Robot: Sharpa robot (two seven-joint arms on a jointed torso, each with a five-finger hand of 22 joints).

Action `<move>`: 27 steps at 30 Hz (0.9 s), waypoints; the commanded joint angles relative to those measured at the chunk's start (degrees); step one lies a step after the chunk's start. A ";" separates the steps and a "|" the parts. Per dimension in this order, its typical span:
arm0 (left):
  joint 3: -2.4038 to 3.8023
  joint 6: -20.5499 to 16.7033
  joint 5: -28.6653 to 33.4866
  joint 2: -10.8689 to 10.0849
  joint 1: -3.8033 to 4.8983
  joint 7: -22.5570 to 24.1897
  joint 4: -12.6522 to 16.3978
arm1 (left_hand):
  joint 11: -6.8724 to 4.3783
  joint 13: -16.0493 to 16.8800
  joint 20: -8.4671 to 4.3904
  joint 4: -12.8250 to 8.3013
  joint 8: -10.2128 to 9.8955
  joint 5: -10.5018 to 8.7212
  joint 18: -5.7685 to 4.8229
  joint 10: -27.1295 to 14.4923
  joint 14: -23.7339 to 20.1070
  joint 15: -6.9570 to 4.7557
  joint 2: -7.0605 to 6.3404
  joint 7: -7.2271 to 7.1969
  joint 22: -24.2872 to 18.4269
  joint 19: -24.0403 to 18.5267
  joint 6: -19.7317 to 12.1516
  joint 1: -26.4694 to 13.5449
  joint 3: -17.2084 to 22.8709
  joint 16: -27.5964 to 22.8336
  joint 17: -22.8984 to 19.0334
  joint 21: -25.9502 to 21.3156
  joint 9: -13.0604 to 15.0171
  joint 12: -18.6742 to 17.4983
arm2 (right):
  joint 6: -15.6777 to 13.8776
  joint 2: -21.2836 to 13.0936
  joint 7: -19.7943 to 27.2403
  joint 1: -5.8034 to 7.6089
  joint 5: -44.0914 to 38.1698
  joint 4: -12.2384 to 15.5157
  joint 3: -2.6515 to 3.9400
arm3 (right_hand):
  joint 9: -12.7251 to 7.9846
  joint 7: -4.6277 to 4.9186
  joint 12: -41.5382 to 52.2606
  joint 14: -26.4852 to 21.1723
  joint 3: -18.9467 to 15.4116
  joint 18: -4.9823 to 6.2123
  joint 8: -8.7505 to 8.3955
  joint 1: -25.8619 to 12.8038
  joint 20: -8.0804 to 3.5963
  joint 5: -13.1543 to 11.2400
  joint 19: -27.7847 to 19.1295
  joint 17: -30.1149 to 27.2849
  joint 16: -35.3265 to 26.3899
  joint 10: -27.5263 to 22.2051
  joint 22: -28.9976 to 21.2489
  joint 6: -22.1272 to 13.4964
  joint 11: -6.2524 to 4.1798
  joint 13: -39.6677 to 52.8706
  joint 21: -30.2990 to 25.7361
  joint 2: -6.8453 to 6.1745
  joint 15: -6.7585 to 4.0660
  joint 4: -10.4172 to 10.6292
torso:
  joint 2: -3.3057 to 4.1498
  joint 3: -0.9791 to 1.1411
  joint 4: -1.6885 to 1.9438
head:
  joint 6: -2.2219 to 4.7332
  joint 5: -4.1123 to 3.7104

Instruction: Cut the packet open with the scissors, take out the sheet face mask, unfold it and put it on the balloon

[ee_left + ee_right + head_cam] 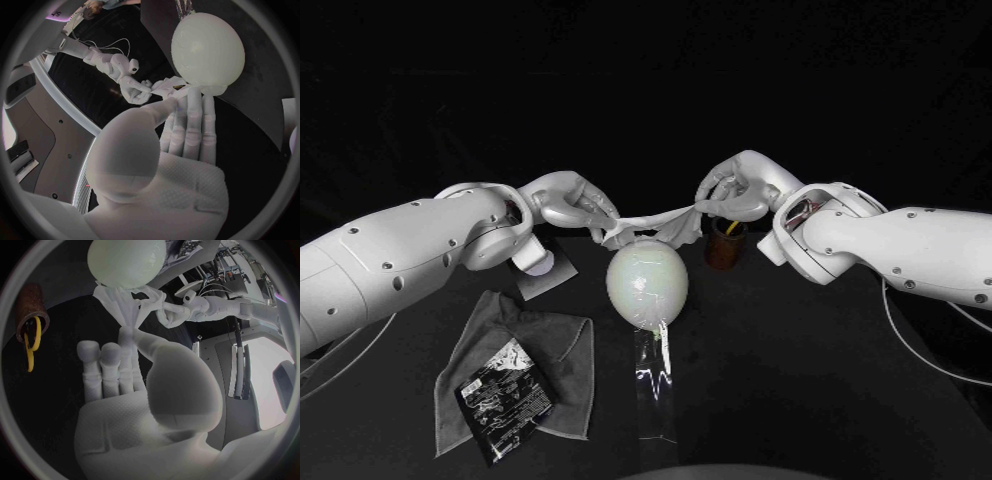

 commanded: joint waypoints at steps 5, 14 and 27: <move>0.36 -2.07 1.33 1.81 0.00 1.31 -3.56 | -0.21 0.08 0.07 -0.12 0.02 0.26 1.05 0.49 -0.45 0.03 0.08 -0.11 0.21 -0.41 0.50 0.38 -0.34 0.61 0.23 0.65 8.45 -0.39 | -2.25 3.04 1.01 0.46 0.13 -4.57 0.09 | -0.03 -0.19 0.28 -0.03 0.25 0.90 0.20 -0.16 -0.04 0.15 0.39 -0.07 0.27 0.15 3.48 0.40 -0.24 0.09 0.08 0.58 -0.36 0.09 | 0.22 0.06 -0.16 | 0.64 0.29; 0.80 -2.04 2.86 5.87 0.72 1.62 -10.39 | -0.22 0.10 0.07 -0.16 -0.11 0.26 1.19 0.57 -0.40 -0.04 0.09 -0.09 0.63 -0.49 0.59 0.38 -0.29 1.23 0.65 1.29 8.42 -0.47 | -2.19 9.24 1.76 2.77 0.74 -12.77 0.21 | -0.02 -0.19 0.29 -0.06 0.26 0.89 0.21 -0.17 -0.04 0.15 0.40 -0.13 0.24 0.15 3.49 0.40 -0.24 0.11 0.10 0.58 -0.36 0.09 | 0.75 0.39 -0.40 | 1.29 0.71; 1.23 -1.27 1.11 10.46 2.60 2.39 -17.32 | -0.21 0.09 0.09 -0.19 -0.18 0.26 1.21 0.53 -0.49 -0.04 0.12 -0.08 0.76 -0.61 0.59 0.42 -0.21 1.38 0.77 1.46 8.40 -0.53 | -2.99 14.08 2.18 5.41 0.79 -19.75 0.47 | -0.01 -0.20 0.30 -0.04 0.28 0.89 0.23 -0.17 -0.04 0.15 0.43 -0.12 0.26 0.14 3.50 0.38 -0.25 0.14 0.13 0.58 -0.37 0.09 | 1.00 0.52 -0.66 | 1.81 0.84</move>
